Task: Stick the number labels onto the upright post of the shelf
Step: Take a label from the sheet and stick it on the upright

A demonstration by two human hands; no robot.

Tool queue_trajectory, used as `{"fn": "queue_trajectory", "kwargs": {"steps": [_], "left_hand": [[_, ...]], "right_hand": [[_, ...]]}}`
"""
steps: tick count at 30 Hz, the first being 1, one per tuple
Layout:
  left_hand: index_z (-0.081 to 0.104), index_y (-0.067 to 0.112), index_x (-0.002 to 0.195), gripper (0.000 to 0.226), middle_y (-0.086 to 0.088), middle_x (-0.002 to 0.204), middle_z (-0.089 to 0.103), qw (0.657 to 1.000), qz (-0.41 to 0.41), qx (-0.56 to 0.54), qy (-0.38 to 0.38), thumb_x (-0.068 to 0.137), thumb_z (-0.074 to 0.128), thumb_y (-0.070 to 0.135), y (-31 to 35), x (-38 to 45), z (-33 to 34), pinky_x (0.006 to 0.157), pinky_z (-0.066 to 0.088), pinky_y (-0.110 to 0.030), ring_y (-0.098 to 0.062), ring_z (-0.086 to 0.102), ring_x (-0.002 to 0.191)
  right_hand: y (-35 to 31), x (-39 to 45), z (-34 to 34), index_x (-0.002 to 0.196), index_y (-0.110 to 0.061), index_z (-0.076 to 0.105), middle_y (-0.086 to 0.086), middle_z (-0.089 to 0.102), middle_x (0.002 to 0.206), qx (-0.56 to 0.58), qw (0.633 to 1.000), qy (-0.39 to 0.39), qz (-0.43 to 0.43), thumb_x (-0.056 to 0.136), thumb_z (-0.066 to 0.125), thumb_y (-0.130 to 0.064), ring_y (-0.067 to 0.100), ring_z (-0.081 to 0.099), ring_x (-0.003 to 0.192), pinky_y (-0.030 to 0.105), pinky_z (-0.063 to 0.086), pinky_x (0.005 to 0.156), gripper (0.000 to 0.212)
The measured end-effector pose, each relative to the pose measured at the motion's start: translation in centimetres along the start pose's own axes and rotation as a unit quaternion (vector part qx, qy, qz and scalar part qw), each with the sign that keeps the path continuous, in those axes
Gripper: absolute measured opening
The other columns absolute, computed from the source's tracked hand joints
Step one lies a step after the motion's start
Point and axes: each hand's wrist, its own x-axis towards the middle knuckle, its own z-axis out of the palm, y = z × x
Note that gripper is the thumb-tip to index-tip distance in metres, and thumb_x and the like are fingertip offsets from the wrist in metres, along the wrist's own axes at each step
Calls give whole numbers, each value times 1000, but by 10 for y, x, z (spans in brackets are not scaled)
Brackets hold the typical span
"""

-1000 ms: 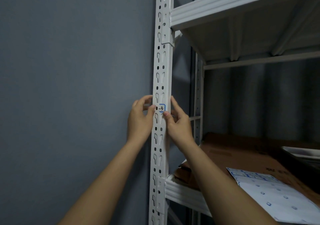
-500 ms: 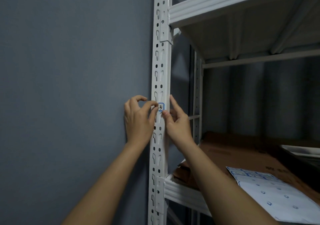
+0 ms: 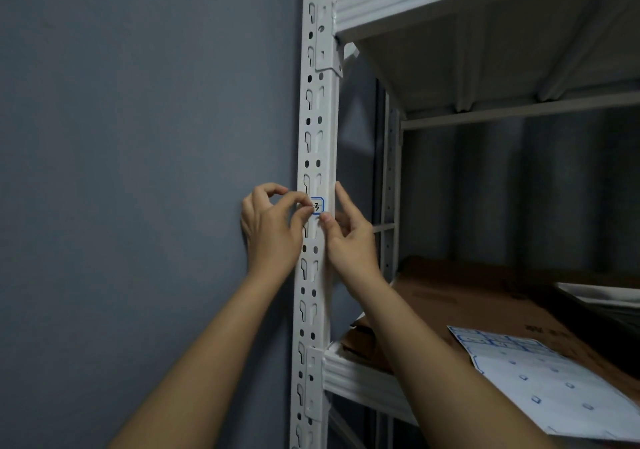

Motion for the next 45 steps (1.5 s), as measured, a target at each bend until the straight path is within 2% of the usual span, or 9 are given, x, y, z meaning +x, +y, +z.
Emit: {"fn": "queue_trajectory", "kwargs": {"steps": [4, 8, 13, 17, 21, 27, 35, 40, 45], "left_hand": [[69, 27, 87, 4, 12, 103, 38, 1000, -14, -12, 10, 85, 66, 27, 3, -6, 1, 91, 24, -21, -15, 35, 109], [69, 27, 89, 6, 6, 109, 45, 999, -1, -11, 32, 83, 67, 26, 2, -10, 0, 92, 31, -27, -17, 38, 108], [72, 25, 87, 5, 0, 113, 52, 999, 16, 15, 48, 84, 68, 25, 2, -14, 1, 89, 33, -30, -16, 36, 110], [70, 23, 87, 5, 2, 111, 50, 999, 1, 7, 32, 84, 67, 26, 1, -11, 0, 90, 30, -27, -15, 35, 110], [67, 21, 87, 4, 0, 111, 48, 1000, 4, 20, 15, 84, 66, 24, 4, -8, -2, 88, 27, -25, -18, 38, 109], [71, 25, 99, 15, -2, 116, 50, 999, 17, 21, 39, 84, 67, 25, 2, -12, -1, 90, 36, -32, -21, 41, 109], [72, 21, 91, 24, -6, 113, 54, 994, 57, 39, 85, 86, 53, 34, -4, -16, 5, 81, 41, -34, -22, 41, 106], [70, 18, 88, 20, -8, 115, 53, 994, 70, 38, 75, 86, 55, 31, -6, -13, 5, 84, 40, -34, -22, 38, 108], [67, 17, 88, 24, -7, 109, 54, 994, 81, 47, 64, 87, 47, 31, -4, -14, 6, 83, 36, -31, -20, 37, 105]], "right_hand": [[-2, -1, 0, 128, -63, 38, -5, 68, 119, -10, 1000, -6, 2, 92, 58, -29, 11, 63, 111, 43, 49, 101, 53], [-1, -2, 0, 132, -59, 39, -11, 70, 112, -15, 1000, -1, -6, 94, 56, -28, 8, 65, 105, 44, 50, 98, 52], [-3, -3, 1, 122, -71, 40, -11, 70, 113, -17, 1000, 2, 1, 94, 57, -29, 8, 66, 105, 44, 51, 97, 54], [-2, -3, 2, 129, -61, 40, -12, 70, 111, -11, 1000, 8, 6, 94, 57, -28, 7, 66, 102, 43, 51, 97, 51], [-5, -4, 3, 126, -65, 39, -10, 69, 116, -13, 1000, 12, 6, 92, 57, -29, 7, 65, 106, 43, 50, 99, 52], [-7, -8, 3, 115, -76, 39, -14, 70, 112, -21, 1000, 12, 8, 95, 56, -28, 6, 66, 102, 43, 51, 96, 55], [-4, -6, 0, 136, -53, 41, -13, 68, 118, -19, 1000, 7, -1, 96, 56, -25, 2, 66, 100, 39, 52, 96, 51], [-2, -5, 3, 117, -74, 40, -13, 68, 117, -38, 999, 21, -8, 94, 56, -30, 4, 65, 103, 42, 51, 97, 53], [-1, -5, 4, 116, -76, 37, -13, 66, 122, -48, 999, 20, -9, 93, 55, -34, 5, 63, 109, 43, 49, 100, 51]]}}
